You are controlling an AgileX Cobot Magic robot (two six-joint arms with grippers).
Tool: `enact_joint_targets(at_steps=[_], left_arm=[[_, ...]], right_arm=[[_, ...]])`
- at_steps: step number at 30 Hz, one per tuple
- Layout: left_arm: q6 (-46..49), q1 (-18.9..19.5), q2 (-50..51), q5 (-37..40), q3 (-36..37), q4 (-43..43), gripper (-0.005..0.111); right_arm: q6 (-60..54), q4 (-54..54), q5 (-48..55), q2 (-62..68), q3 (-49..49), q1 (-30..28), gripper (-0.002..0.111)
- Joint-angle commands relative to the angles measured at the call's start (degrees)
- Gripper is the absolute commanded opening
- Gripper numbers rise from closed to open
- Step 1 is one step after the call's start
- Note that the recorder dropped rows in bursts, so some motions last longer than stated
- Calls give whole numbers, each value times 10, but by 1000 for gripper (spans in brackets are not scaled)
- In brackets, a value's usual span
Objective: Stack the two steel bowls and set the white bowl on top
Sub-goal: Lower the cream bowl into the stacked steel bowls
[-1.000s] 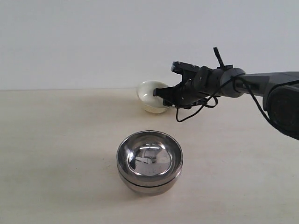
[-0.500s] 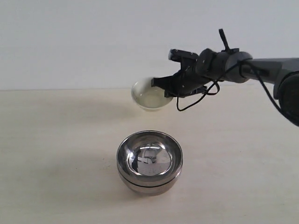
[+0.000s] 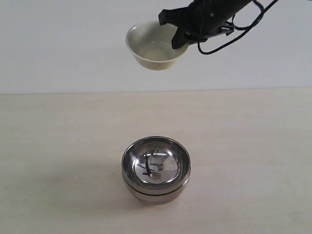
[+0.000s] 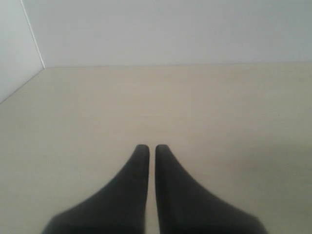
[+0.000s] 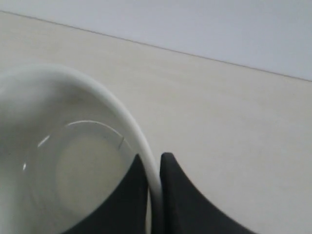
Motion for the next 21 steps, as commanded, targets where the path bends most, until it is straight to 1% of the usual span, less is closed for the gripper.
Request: enact_joint_targets(at_steps=[1,2,3,4,5,6,9,12,16,21], left_arm=[[2,2,-2,-2,2,-1,4],[2,2,-2,-2,2,-1,4],[2,2,-2,-2,2,-1,4],[2,2,-2,-2,2,-1,4],[2,2,-2,-2,2,-1,4],[2,2,-2,-2,2,-1,4],[2,2,-2,-2,2,-1,4],[2,2,-2,-2,2,-1,4],[2,2,-2,-2,2,-1,4],[2,2,-2,-2,2,-1,4]], right_arm=[[-2,-4,38,-68,53,5,0],[0,0,32,-95,97,10,0],[0,1,30,-105,120,10,0],[0,3,18,-126,170,17,0],[0,7,12,-135,191,19,0],[-2,11,-13,-152,242,25,0],[-9,18,-64,-173,312,40,0],[-19,22,-137,-172,402,73,0],[-19,25,-192,-157,447,77,0],[-34,41,-191,-122,452,78,0]])
